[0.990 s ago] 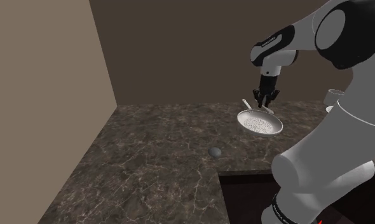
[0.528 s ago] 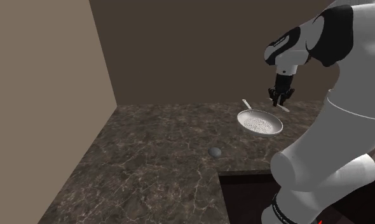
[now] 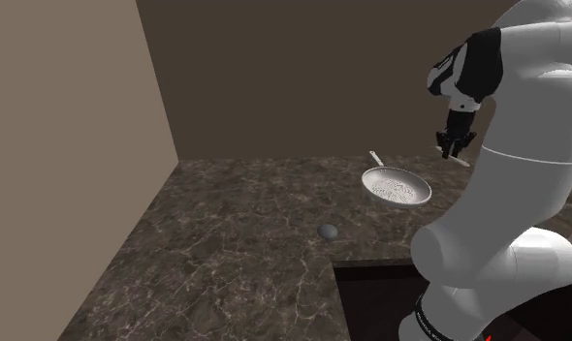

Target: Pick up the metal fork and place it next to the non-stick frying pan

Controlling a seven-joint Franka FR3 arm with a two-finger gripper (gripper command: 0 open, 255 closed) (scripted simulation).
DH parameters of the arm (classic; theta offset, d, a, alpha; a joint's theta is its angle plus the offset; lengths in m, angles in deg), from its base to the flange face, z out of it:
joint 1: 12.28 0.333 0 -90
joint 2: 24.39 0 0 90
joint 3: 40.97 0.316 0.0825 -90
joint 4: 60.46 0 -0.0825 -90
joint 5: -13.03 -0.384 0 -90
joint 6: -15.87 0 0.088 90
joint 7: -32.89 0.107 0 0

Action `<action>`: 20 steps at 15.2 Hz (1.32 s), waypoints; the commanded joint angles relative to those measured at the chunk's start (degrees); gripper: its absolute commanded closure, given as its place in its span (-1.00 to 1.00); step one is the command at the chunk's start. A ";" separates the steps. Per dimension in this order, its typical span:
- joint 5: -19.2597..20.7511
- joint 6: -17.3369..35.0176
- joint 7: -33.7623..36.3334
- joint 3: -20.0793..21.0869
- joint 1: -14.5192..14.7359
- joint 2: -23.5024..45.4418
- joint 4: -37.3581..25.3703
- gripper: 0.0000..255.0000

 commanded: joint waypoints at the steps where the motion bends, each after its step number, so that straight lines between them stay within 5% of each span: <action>1: -1.22 -0.49 -2.92 -0.78 -1.79 3.18 -3.49 1.00; 10: -7.55 -7.61 -14.29 -2.09 -12.86 20.13 -26.70 1.00; 20: -8.29 -0.85 -14.41 -1.45 -12.73 21.84 -21.50 1.00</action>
